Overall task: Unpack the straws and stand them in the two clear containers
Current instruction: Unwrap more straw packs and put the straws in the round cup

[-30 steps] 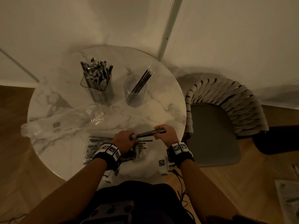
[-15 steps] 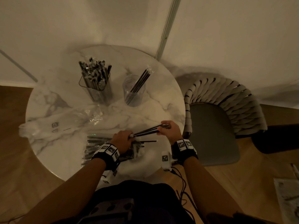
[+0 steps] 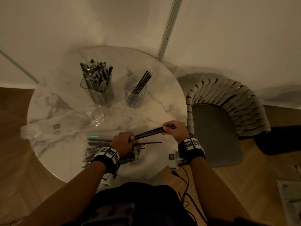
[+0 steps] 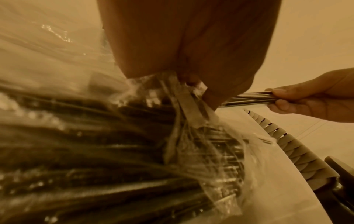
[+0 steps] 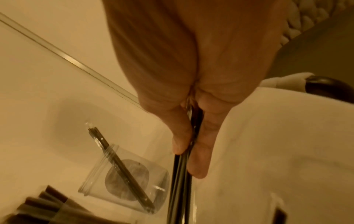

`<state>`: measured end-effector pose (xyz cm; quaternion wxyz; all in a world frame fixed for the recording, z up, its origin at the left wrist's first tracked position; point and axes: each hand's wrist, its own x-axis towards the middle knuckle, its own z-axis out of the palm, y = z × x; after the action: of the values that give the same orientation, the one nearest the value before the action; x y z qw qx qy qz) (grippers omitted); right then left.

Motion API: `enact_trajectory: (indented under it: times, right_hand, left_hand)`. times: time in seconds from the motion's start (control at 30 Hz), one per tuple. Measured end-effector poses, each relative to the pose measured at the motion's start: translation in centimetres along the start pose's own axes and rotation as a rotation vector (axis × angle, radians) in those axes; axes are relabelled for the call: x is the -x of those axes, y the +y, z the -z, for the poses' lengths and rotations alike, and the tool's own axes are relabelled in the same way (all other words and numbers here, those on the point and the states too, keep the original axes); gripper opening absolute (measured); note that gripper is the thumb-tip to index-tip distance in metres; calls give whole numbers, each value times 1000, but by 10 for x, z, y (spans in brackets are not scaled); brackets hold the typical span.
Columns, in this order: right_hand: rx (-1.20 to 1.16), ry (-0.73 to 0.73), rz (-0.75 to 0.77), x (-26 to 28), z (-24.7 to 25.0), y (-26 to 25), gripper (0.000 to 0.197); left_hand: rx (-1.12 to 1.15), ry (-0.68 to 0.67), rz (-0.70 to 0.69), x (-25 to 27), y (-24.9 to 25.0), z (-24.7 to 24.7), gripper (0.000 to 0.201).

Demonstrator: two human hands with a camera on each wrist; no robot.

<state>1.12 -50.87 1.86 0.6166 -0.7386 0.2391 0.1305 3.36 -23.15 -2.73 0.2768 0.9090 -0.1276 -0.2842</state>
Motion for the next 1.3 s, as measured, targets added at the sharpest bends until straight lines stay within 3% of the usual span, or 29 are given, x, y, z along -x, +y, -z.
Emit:
enact_trajectory:
  times: [0.4, 0.63, 0.73, 0.8, 0.87, 0.97, 1.03, 1.3]
  right_hand:
    - [31, 51, 17, 3, 48, -23, 18]
    - [-48, 172, -25, 10, 75, -35, 12]
    - [-83, 184, -8, 14, 77, -45, 12]
    - [-103, 162, 25, 17, 72, -53, 13]
    - [-101, 140, 69, 22, 61, -64, 15]
    - [-57, 119, 152, 30, 40, -86, 16]
    - [0, 139, 209, 33, 27, -100, 14]
    - [391, 189, 523, 40, -15, -132, 7]
  left_hand:
    - [-46, 78, 1, 0, -6, 1, 22]
    - [-97, 167, -4, 5, -4, 7, 59]
    - [117, 259, -66, 6, 2, 13, 62]
    - [332, 337, -101, 6, 11, 21, 46]
    - [609, 424, -14, 2, 22, 29, 33]
    - [1165, 286, 216, -6, 44, 47, 48]
    - [1366, 220, 290, -9, 53, 58, 54]
    - [1529, 171, 415, -14, 71, 78, 33]
